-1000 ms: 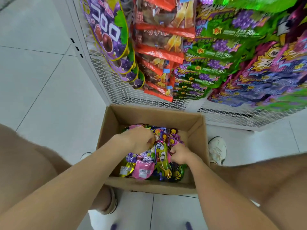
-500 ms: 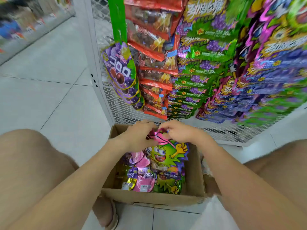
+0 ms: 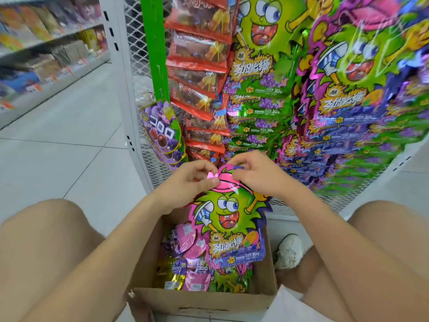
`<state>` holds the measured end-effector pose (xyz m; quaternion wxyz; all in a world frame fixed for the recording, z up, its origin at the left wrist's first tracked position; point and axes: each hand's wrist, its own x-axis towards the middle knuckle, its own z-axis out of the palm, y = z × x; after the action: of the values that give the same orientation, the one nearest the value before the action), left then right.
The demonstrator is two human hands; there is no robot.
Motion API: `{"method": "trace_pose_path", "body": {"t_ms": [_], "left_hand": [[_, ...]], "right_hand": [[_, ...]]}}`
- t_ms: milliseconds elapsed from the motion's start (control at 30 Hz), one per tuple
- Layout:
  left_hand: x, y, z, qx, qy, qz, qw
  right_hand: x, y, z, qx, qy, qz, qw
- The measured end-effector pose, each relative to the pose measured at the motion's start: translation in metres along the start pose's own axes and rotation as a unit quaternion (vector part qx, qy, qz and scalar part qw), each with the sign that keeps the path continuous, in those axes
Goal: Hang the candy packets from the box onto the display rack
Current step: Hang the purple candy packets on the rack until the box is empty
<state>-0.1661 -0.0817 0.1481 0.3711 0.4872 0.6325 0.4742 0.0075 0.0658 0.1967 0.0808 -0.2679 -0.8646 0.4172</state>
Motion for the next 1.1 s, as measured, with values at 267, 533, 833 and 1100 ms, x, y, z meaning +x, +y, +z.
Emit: {"method": "trace_pose_path", "body": {"t_ms": [267, 533, 833, 1100], "left_hand": [[0.016, 0.047, 0.046, 0.061, 0.109, 0.125, 0.984], [0.065, 0.183, 0.084, 0.203, 0.224, 0.292, 0.907], [0.156, 0.330, 0.084, 0.190, 0.240, 0.288, 0.908], [0.192, 0.368, 0.087, 0.007, 0.164, 0.172, 0.971]], "right_hand": [[-0.032, 0.009, -0.035, -0.073, 0.195, -0.065, 0.976], [-0.061, -0.012, -0.134, -0.043, 0.426, -0.183, 0.885], [-0.024, -0.075, -0.290, 0.014, 0.539, -0.230, 0.810], [-0.001, -0.080, -0.328, 0.075, 0.512, -0.204, 0.831]]}}
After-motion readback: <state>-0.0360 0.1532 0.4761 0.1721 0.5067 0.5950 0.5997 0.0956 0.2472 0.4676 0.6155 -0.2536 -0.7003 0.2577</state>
